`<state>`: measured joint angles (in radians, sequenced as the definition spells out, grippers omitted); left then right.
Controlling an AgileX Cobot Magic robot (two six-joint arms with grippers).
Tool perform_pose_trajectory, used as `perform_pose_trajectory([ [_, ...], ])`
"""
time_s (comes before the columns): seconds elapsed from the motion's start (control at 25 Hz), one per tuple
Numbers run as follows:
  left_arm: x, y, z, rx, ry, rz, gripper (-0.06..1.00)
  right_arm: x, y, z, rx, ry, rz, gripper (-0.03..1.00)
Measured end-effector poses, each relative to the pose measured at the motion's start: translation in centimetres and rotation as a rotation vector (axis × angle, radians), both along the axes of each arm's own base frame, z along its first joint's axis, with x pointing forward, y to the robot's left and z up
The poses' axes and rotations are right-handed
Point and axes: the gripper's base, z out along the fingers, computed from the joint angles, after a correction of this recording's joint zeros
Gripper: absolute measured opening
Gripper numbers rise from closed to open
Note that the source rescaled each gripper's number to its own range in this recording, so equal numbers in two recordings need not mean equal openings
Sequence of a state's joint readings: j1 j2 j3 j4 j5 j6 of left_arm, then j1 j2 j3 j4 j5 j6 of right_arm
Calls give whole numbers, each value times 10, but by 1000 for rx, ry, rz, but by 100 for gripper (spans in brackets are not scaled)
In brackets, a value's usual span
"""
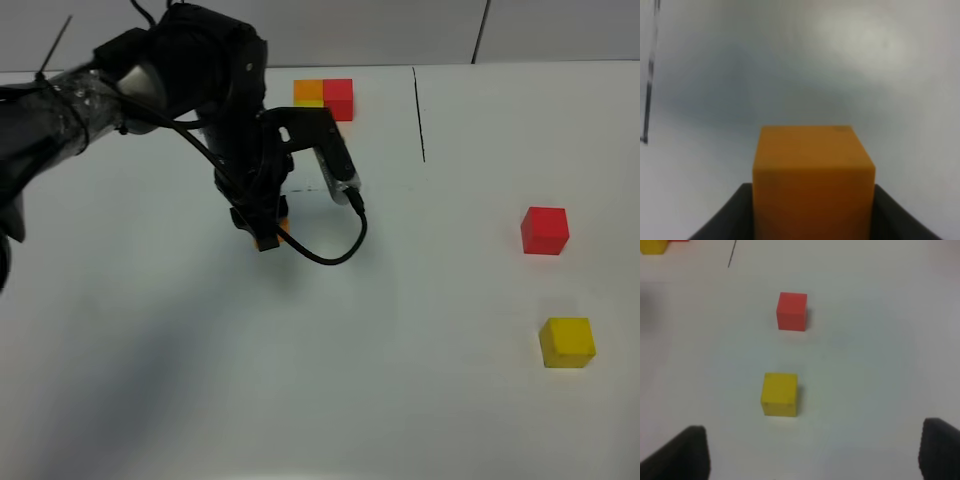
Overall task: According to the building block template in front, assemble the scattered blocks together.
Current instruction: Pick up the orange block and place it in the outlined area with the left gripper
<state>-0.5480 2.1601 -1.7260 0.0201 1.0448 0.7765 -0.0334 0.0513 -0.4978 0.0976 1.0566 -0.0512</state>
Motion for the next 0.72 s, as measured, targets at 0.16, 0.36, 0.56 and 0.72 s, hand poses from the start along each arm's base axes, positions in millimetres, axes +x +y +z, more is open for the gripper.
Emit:
perform_pose_trajectory([
  [0.16, 5, -22, -6, -2, -15, -122, 1, 0, 0, 0, 3, 0, -2, 78],
  [0.36, 13, -29, -22, 5, -13, -177, 1, 0, 0, 0, 4, 0, -2, 78],
  [0.56, 16, -31, -36, 5, -18, -220, 1, 0, 0, 0, 4, 0, -2, 78],
  [0.72, 18, -32, -48, 11, -9, -232, 1, 0, 0, 0, 4, 0, -2, 78],
])
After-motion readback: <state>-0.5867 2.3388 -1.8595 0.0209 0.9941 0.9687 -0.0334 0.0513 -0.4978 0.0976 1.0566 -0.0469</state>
